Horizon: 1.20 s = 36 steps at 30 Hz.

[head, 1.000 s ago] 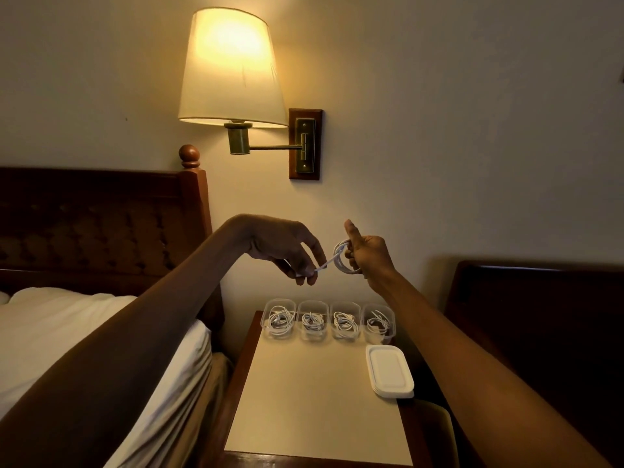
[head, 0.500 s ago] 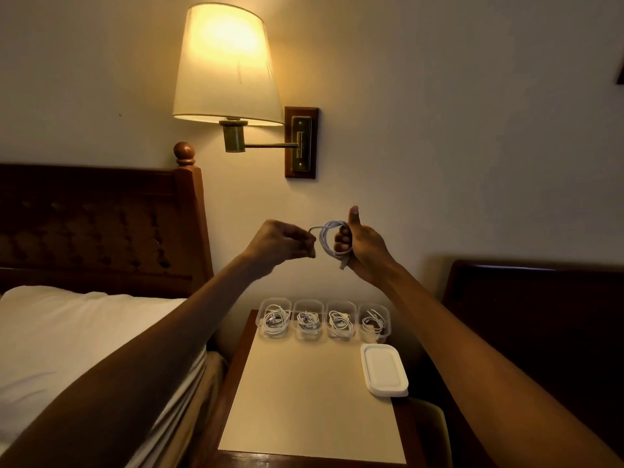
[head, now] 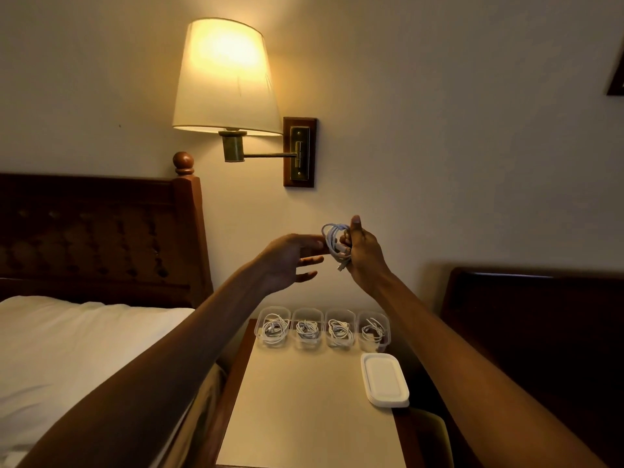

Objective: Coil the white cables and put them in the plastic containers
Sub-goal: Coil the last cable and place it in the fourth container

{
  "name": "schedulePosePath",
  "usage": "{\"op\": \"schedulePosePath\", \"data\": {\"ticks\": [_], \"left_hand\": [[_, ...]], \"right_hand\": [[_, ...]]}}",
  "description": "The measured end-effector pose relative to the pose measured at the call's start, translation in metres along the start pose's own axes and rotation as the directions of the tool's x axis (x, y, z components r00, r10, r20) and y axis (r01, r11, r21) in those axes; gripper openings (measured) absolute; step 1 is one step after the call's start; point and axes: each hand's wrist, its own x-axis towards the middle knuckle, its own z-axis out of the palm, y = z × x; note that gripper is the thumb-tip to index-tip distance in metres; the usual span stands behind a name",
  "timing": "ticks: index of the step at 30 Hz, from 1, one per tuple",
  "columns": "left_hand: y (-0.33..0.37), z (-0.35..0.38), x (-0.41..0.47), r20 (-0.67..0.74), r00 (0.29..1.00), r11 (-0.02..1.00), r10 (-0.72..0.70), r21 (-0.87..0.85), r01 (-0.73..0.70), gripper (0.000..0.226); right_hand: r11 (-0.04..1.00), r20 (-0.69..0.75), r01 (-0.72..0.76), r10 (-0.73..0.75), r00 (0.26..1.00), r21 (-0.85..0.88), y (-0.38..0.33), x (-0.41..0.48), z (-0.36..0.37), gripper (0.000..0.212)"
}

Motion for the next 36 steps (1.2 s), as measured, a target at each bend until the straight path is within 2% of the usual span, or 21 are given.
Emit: {"op": "schedulePosePath", "data": {"ticks": [4, 6, 11, 15, 22, 26, 31, 36], "left_hand": [[-0.002, 0.007, -0.003, 0.015, 1.0, 0.996, 0.015, 0.082, -0.016, 0.029], [-0.005, 0.013, -0.002, 0.001, 0.999, 0.998, 0.032, 0.058, -0.032, 0.022], [-0.009, 0.017, -0.001, 0.01, 1.0, 1.0, -0.017, 0.025, 0.017, 0.023], [0.001, 0.015, 0.001, 0.049, 0.999, 0.995, -0.013, 0.098, 0.008, 0.02], [0.02, 0.011, -0.001, 0.05, 0.996, 0.961, -0.073, 0.269, 0.057, 0.029], [0.021, 0.016, -0.004, 0.087, 0.995, 0.963, -0.053, 0.266, 0.028, 0.04], [0.021, 0.014, -0.002, 0.184, 0.982, 0.939, -0.039, 0.344, -0.027, 0.047], [0.007, 0.007, 0.007, 0.141, 0.99, 0.888, 0.013, 0.453, -0.077, 0.049]], "right_hand": [[1.0, 0.036, -0.029, 0.029, 0.999, 0.002, 0.004, 0.0, 0.001, 0.053], [1.0, 0.064, -0.004, 0.006, 0.998, -0.022, 0.005, -0.002, 0.002, 0.051], [0.975, 0.074, 0.105, -0.092, 0.993, -0.194, 0.004, -0.004, -0.002, 0.06], [0.961, 0.046, 0.131, -0.123, 0.991, -0.244, 0.004, -0.002, -0.01, 0.046], [0.91, 0.042, 0.18, -0.177, 0.983, -0.374, 0.006, 0.0, -0.014, 0.043], [0.924, -0.037, 0.153, -0.177, 0.984, -0.351, 0.006, 0.005, -0.016, 0.039], [0.924, -0.045, 0.145, -0.172, 0.984, -0.354, 0.008, 0.006, -0.023, 0.039], [0.955, 0.04, 0.101, -0.094, 0.995, -0.28, 0.008, 0.005, -0.04, 0.037]]}}
